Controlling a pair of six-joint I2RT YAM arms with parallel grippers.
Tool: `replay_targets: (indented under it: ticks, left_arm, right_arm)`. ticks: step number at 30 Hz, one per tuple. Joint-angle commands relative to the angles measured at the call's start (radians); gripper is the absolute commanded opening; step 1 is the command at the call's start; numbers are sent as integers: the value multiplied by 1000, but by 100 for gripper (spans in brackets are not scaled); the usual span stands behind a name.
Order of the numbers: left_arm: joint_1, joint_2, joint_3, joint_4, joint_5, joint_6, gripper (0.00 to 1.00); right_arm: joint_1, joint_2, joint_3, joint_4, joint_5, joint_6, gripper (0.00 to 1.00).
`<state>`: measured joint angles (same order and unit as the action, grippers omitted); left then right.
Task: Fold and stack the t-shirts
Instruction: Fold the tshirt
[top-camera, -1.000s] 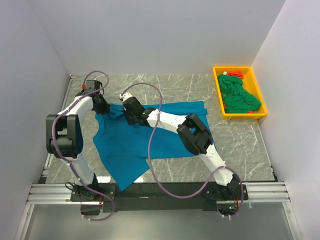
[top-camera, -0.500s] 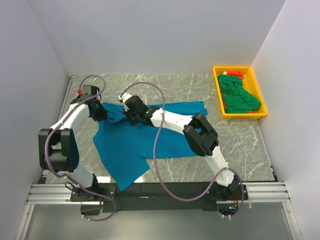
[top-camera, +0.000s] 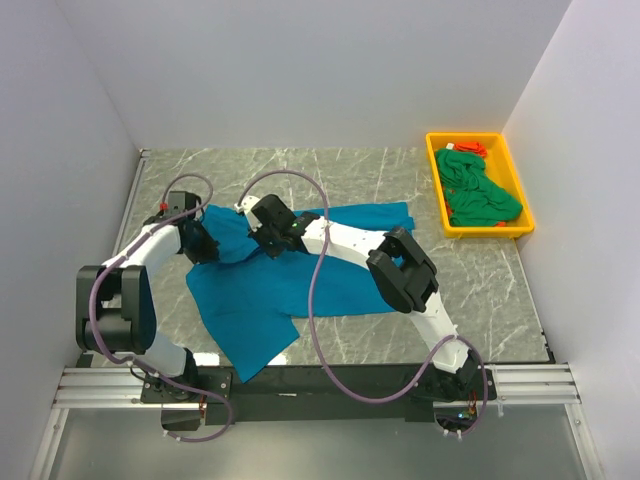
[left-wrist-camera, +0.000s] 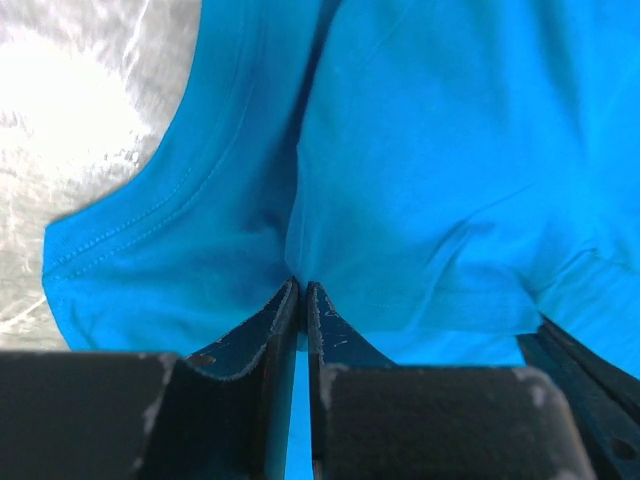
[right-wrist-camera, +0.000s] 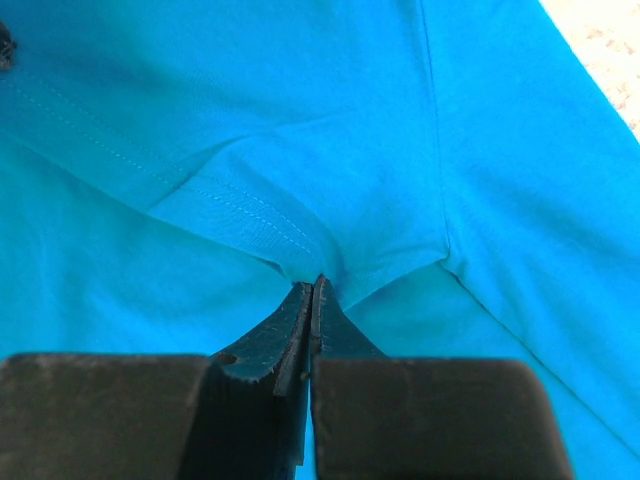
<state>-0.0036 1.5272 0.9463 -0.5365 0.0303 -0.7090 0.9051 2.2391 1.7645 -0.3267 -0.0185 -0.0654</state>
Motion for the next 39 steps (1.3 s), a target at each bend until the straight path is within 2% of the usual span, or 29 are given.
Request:
replay_targets:
  ticks: [1,7,10,11,15,16,17,20,21,24,25,28,32,39]
  left_arm:
    - [1,-35,-38,39,25,-29,14]
    - [1,-39,-78,64,20,-60,16]
    - [1,-67,-99,69,8,-79,20]
    - [-1,-78,-104,69,3,-95,26]
    - [1,-169,-115,50,-27,-115,40]
    - [1,-185,-107,41,-59,-116,44]
    - [1,-197,-101,40,-72,-118,54]
    - [24,-210,-49,43,-116,-101,71]
    - [22,-185,-28,44,-125,-95,72]
    - [24,-90,71,59,-138,-70,68]
    - [24,-63,118,67,-136,-64,60]
    - [24,51,204,102,-147,-44,47]
    - [24,207,299,121,-152,-20,36]
    - [24,352,364,116,-185,-23,31]
  right_arm:
    - [-3,-70,13,-28,-5,-45,2]
    - [-5,-46,29,-61,-29,-62,8]
    - [-5,-53,32,-80,-46,-66,20]
    - [-3,-58,30,-87,-55,-66,32]
    - [-21,-105,1,-117,-70,-64,49]
    - [-31,-137,-13,-114,-80,-60,51]
    - [-41,-154,-28,-110,-86,-54,54]
    - [-112,-229,-94,-94,-96,-8,54]
    - [-139,-249,-137,-72,-104,27,54]
    - [-260,-335,-221,-32,-126,125,53]
    - [-290,-348,-238,-26,-118,150,52]
    - [-411,-381,-289,-31,-87,234,50]
    - [-550,-401,-344,-37,-57,330,49]
    - [-684,-386,-422,-20,-44,455,46]
